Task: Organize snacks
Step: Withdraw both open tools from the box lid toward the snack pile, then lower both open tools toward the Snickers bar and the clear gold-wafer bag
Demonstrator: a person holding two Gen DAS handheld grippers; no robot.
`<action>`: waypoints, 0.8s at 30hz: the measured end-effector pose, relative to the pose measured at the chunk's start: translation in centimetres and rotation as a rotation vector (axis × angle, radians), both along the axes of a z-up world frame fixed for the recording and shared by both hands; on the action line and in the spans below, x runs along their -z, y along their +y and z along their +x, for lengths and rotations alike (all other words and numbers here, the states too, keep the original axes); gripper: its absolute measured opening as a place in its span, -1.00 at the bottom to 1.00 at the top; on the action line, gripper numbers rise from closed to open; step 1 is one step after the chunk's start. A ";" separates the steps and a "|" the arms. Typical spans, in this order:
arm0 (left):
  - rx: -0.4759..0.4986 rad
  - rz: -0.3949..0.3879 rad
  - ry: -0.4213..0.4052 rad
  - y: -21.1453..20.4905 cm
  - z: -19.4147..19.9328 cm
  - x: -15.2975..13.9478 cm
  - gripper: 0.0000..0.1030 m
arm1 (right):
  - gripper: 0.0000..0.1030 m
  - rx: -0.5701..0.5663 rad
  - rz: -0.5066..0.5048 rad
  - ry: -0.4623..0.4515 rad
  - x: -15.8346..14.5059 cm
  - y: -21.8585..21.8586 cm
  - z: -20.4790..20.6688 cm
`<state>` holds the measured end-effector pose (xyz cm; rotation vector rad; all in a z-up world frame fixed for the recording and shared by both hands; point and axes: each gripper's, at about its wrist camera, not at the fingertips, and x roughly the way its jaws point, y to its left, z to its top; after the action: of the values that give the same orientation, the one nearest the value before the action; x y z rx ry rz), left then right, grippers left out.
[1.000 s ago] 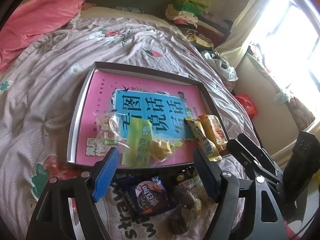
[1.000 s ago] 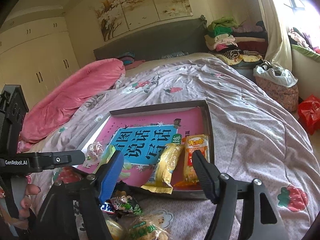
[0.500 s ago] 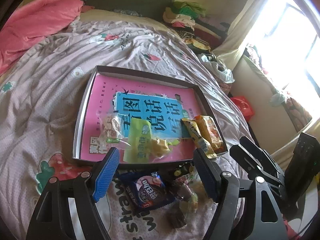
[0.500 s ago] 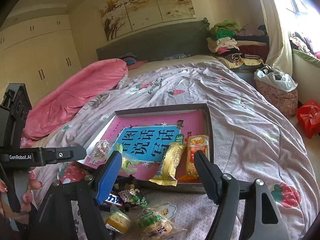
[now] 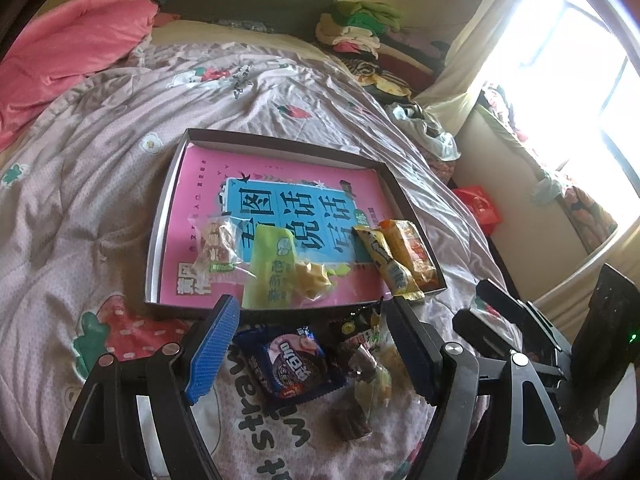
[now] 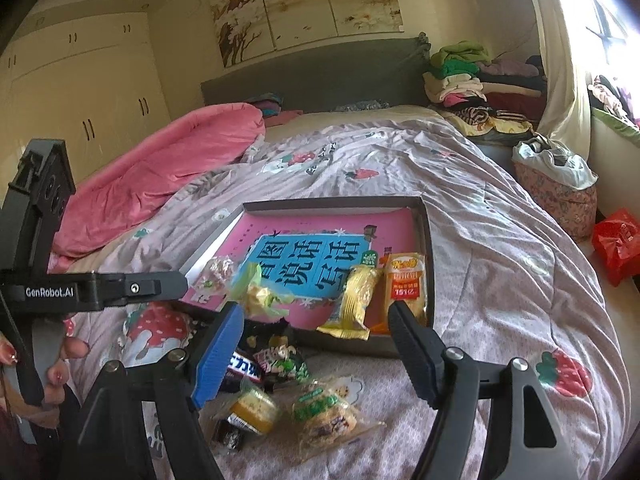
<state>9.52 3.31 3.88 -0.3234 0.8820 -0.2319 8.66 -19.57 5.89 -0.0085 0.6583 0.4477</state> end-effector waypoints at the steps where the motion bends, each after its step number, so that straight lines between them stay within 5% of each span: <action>1: 0.002 -0.001 -0.001 0.0 -0.1 0.0 0.50 | 0.44 -0.001 -0.004 0.002 0.1 0.1 -0.1; 24: 0.020 0.003 0.013 0.0 -1.5 0.2 0.50 | 0.44 -0.047 -0.079 0.041 1.7 1.4 -2.3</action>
<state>8.02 3.29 3.70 -0.3135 0.8983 -0.2467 6.32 -18.21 4.19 -0.0903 0.7169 0.4681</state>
